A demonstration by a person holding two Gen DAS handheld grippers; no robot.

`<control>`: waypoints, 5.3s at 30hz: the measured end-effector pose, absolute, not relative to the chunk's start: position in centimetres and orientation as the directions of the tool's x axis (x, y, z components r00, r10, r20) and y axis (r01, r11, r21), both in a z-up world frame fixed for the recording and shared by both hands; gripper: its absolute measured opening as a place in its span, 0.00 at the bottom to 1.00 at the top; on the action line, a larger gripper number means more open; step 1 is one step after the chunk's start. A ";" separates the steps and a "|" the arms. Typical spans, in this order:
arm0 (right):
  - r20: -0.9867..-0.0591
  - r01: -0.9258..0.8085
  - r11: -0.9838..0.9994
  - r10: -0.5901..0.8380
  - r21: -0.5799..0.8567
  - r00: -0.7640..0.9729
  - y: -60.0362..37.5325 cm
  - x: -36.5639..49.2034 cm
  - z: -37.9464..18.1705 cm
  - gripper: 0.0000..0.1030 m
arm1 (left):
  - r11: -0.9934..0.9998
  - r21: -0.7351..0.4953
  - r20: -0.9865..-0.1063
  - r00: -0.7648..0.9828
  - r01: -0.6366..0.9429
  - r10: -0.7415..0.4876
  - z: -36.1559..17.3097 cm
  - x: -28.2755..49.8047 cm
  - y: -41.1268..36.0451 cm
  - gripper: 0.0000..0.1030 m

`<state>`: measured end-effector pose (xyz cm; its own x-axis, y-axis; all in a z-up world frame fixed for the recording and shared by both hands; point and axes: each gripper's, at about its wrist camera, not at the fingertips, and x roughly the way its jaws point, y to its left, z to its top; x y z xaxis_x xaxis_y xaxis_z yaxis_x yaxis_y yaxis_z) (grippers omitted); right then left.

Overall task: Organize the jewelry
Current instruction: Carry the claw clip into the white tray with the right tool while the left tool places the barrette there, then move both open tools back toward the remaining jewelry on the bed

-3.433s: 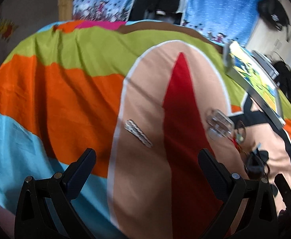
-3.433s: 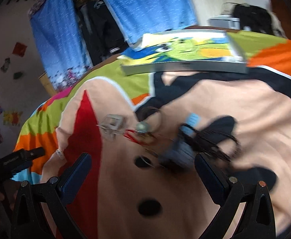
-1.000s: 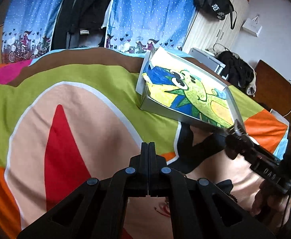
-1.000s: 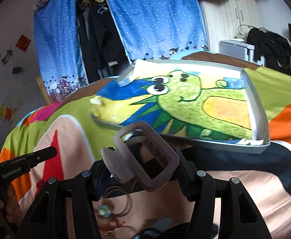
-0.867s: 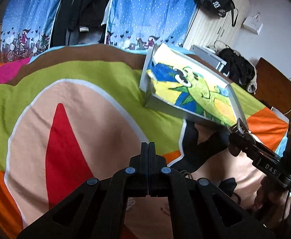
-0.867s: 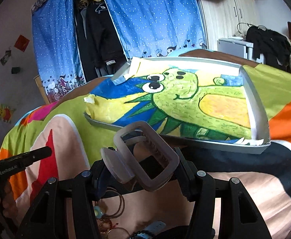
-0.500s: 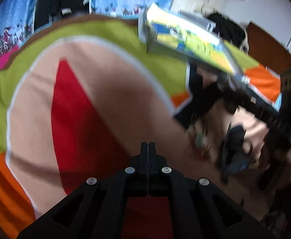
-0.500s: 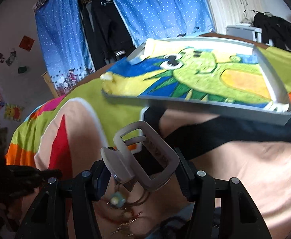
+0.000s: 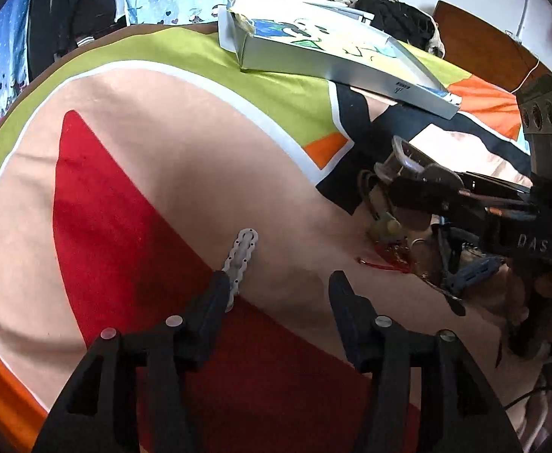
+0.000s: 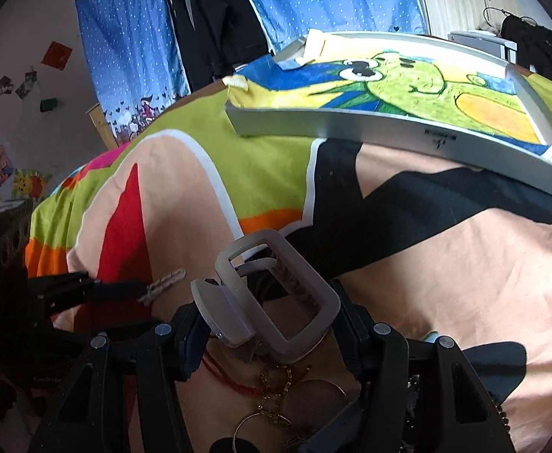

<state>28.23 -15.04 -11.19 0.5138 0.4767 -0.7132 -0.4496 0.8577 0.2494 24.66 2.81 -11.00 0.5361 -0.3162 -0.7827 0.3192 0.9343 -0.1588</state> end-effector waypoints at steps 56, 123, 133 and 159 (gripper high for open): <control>-0.638 -0.446 0.853 0.507 0.273 0.579 -15.4 31.9 -8.1 0.54 | 0.966 -0.147 -0.778 0.579 0.211 -0.244 -10.3 28.1 3.4 0.11; -0.592 -0.215 0.969 0.243 0.119 0.768 -28.7 9.8 0.3 1.00 | 0.959 -0.118 -0.507 0.815 0.256 -0.280 1.1 11.0 -3.5 0.97; -0.707 -0.231 0.959 0.278 0.164 0.651 -29.2 12.3 -4.8 1.00 | 0.919 -0.092 -0.631 0.691 0.384 -0.352 -4.8 12.8 -7.1 0.97; -0.853 -0.440 0.894 0.293 0.084 0.432 -29.7 23.5 -12.1 0.73 | 0.780 -0.178 -0.722 0.459 0.600 -0.518 -10.9 20.6 -12.7 0.54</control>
